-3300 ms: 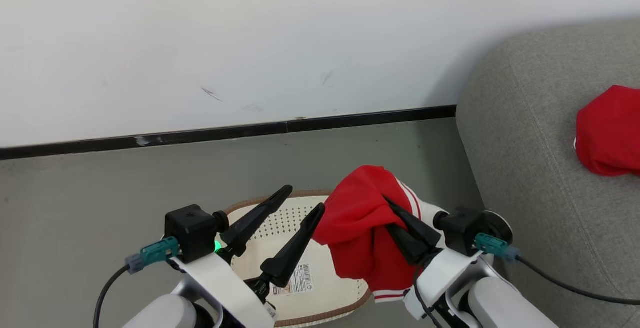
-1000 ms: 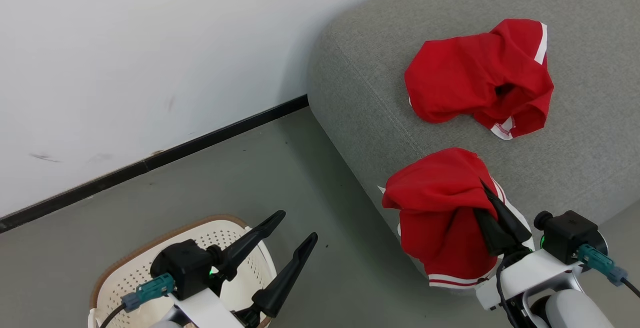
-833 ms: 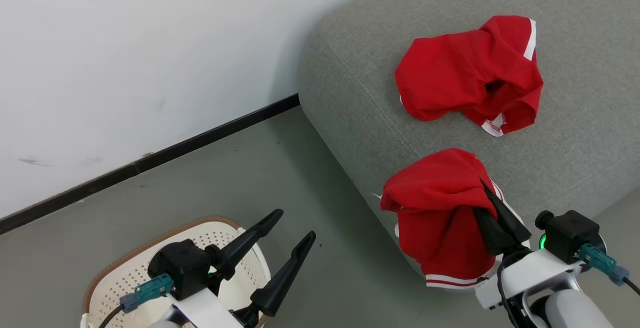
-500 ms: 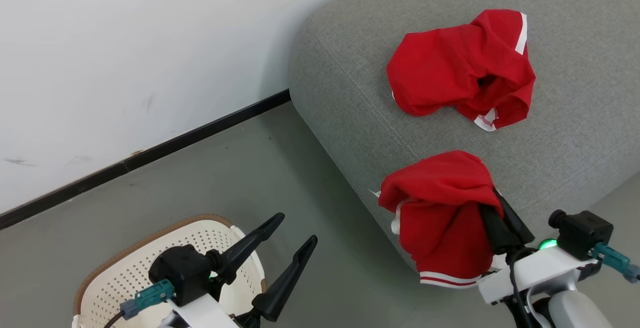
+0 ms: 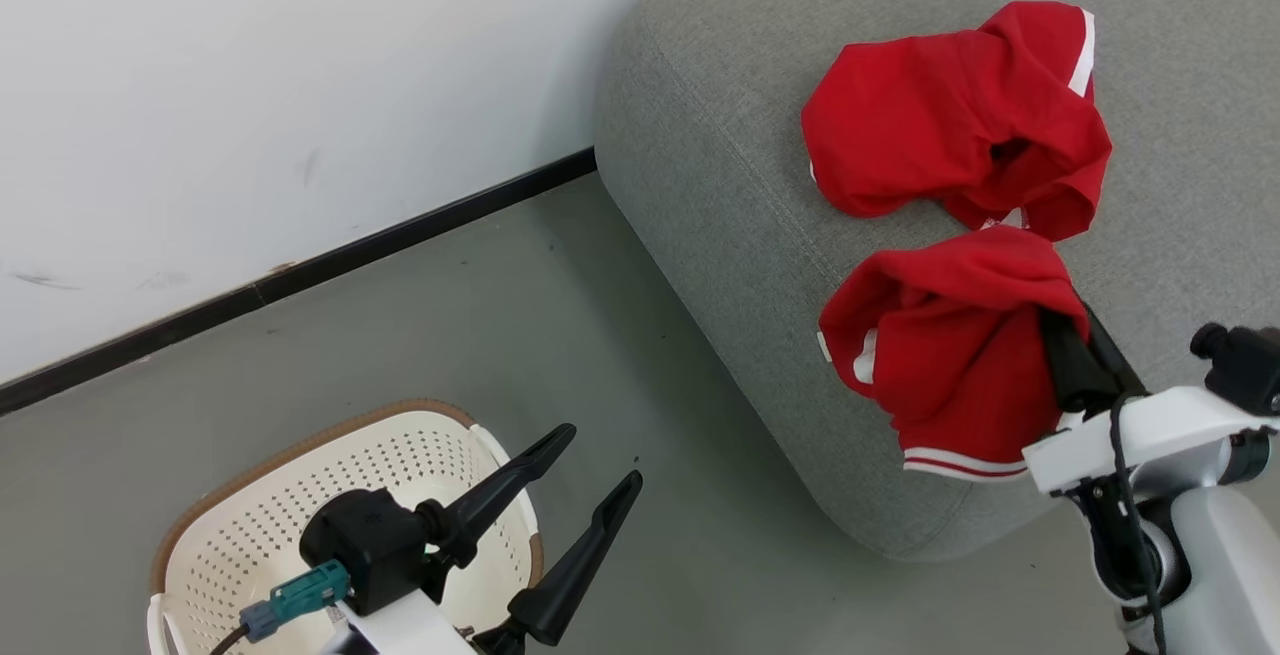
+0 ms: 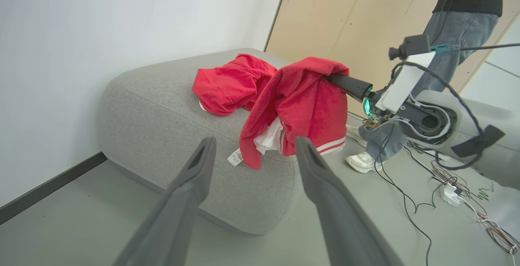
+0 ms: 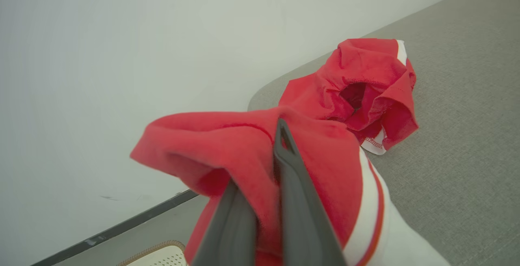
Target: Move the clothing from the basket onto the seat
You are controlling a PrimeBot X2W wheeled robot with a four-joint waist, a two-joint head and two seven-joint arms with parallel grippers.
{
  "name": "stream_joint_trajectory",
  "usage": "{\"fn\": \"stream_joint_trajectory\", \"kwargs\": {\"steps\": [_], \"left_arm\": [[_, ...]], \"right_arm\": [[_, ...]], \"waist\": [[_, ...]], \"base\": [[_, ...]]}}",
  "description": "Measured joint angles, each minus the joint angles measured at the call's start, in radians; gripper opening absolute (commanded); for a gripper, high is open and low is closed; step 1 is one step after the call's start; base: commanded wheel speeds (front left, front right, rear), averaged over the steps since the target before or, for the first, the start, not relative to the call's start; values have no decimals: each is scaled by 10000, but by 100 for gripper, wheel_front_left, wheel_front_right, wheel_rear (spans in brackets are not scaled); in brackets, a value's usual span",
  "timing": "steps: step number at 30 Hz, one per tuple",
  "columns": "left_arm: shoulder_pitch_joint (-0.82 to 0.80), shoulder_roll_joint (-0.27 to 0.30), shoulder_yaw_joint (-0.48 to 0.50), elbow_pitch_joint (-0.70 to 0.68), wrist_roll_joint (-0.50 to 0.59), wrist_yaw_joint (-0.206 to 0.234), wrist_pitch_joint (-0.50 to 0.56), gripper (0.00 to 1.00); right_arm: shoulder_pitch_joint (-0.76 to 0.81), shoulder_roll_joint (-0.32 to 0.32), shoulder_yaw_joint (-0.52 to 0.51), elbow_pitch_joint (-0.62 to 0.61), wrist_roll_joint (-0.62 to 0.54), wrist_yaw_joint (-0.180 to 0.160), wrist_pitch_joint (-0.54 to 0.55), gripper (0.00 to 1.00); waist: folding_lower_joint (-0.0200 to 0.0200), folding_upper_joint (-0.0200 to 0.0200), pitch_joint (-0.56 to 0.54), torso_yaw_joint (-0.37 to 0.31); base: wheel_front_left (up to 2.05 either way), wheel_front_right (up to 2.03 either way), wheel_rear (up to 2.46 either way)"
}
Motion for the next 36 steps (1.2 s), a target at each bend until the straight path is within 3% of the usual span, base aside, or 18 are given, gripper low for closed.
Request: {"fn": "stream_joint_trajectory", "kwargs": {"steps": [15,24,36], "left_arm": [[-9,215,-13,-267,81,0,240,100],[-68,343,-10,-362,84,-56,313,100],[-225,497,-29,-418,100,-155,428,100]], "right_arm": [[-3298,-566,-1789,1018,698,0,1649,0],[-5273,-1396,-3312,1831,-8,0,2629,0],[-6334,-1415,-5526,3149,-805,0,3162,0]], "waist": [[0,0,611,552],[0,0,1002,893],[0,0,1468,1356]], "base": [[0,0,0],[0,0,0],[0,0,0]]}}
